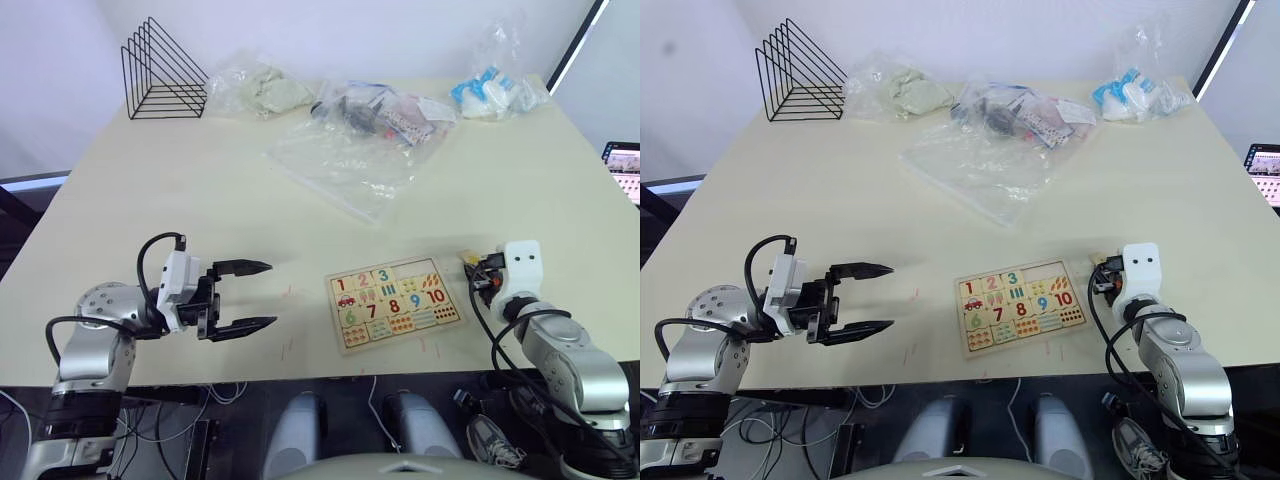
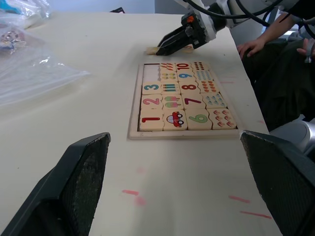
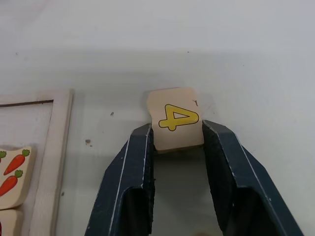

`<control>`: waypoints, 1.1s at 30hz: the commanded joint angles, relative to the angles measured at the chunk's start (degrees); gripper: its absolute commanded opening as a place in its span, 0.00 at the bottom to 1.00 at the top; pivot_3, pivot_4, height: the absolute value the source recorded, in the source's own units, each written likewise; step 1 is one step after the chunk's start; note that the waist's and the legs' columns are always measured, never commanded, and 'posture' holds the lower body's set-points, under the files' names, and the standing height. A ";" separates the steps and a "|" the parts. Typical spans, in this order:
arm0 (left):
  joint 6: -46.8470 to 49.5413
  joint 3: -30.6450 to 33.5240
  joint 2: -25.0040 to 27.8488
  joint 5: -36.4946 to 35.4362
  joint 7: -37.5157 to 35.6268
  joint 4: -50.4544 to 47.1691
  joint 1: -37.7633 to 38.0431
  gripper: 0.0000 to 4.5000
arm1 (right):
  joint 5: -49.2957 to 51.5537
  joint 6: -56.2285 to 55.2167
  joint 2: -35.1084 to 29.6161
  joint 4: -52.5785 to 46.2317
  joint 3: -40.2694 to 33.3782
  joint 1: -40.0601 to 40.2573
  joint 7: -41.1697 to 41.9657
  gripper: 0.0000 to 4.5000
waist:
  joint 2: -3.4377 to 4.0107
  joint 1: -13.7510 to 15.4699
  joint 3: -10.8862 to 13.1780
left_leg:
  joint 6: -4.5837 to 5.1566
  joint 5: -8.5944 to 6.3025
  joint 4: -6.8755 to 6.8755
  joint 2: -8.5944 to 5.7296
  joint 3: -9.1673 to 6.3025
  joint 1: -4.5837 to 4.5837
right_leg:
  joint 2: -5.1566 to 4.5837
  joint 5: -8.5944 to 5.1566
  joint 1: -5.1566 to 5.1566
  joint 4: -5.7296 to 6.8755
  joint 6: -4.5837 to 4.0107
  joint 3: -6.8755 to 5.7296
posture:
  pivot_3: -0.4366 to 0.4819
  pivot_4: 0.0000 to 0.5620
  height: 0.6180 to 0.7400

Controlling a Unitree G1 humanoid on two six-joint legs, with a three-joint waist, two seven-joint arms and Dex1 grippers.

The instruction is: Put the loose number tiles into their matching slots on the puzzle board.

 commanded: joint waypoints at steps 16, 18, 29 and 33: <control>-1.34 0.90 0.51 -1.96 -0.64 -2.27 1.15 1.00 | 5.54 -8.26 -25.43 4.47 6.52 -11.57 35.96 0.20 | 0.01 -0.05 0.13 | 0.00 0.00 -0.02 0.02 0.02 -0.01 | 0.02 0.00 -0.02 -0.03 0.00 0.01 | 0.48 0.27 1.00; -1.19 0.82 0.53 -2.05 -0.35 -2.91 1.46 1.00 | 5.32 -9.05 -27.42 6.67 9.39 -15.35 40.45 0.20 | -0.01 -0.04 0.15 | 0.00 0.00 -0.02 0.02 -0.01 -0.02 | 0.02 0.00 -0.01 -0.03 0.00 -0.02 | 0.48 0.27 1.00; -0.66 0.78 0.73 -1.87 0.91 -4.82 2.46 1.00 | -2.22 -14.90 -29.64 17.46 25.74 -33.71 57.68 0.20 | -0.04 -0.03 0.22 | 0.00 0.00 0.01 0.02 0.00 -0.04 | -0.01 0.01 -0.04 -0.03 0.00 -0.03 | 0.48 0.27 1.00; -0.69 1.00 1.02 -1.91 1.16 -5.17 2.88 1.00 | -6.16 -17.51 -28.45 21.55 29.54 -38.22 60.07 0.20 | -0.05 -0.03 0.24 | 0.00 0.00 0.01 0.02 0.00 -0.05 | -0.02 0.01 -0.08 -0.02 -0.01 -0.03 | 0.48 0.27 1.00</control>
